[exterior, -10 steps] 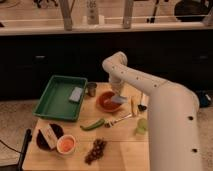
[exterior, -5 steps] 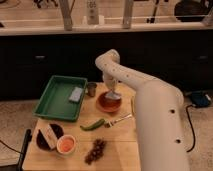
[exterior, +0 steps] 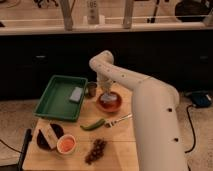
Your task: Wipe red bowl with towel
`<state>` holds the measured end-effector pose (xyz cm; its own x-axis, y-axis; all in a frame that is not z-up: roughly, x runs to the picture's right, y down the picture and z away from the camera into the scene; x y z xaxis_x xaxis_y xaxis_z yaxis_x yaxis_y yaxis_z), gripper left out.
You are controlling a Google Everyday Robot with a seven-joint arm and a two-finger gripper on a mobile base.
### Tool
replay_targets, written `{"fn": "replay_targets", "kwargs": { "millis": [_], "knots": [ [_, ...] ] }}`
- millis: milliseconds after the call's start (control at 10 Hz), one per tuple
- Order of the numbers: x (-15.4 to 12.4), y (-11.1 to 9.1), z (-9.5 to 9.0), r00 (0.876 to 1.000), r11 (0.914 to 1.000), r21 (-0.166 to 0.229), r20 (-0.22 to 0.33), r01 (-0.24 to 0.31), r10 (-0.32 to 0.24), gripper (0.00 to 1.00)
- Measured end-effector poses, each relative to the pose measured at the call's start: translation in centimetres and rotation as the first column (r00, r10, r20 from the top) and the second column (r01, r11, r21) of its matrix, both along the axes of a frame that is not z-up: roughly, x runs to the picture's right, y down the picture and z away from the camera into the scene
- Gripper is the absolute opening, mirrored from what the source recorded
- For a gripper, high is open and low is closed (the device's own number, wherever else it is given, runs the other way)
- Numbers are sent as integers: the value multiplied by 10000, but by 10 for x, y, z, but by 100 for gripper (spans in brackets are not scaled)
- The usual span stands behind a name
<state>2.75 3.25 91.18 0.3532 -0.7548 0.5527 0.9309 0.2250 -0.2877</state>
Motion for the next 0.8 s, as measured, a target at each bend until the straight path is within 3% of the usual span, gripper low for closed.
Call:
{"fn": "replay_targets", "kwargs": {
  "millis": [300,500,800],
  "knots": [
    [0,22,-19,9977,9991,-291,611,295,-277,0],
    [21,31,-29,9979,9987,-386,580,325,-302,0],
    [44,14,-21,9998,9997,-237,170,-63,67,0]
  ]
}}
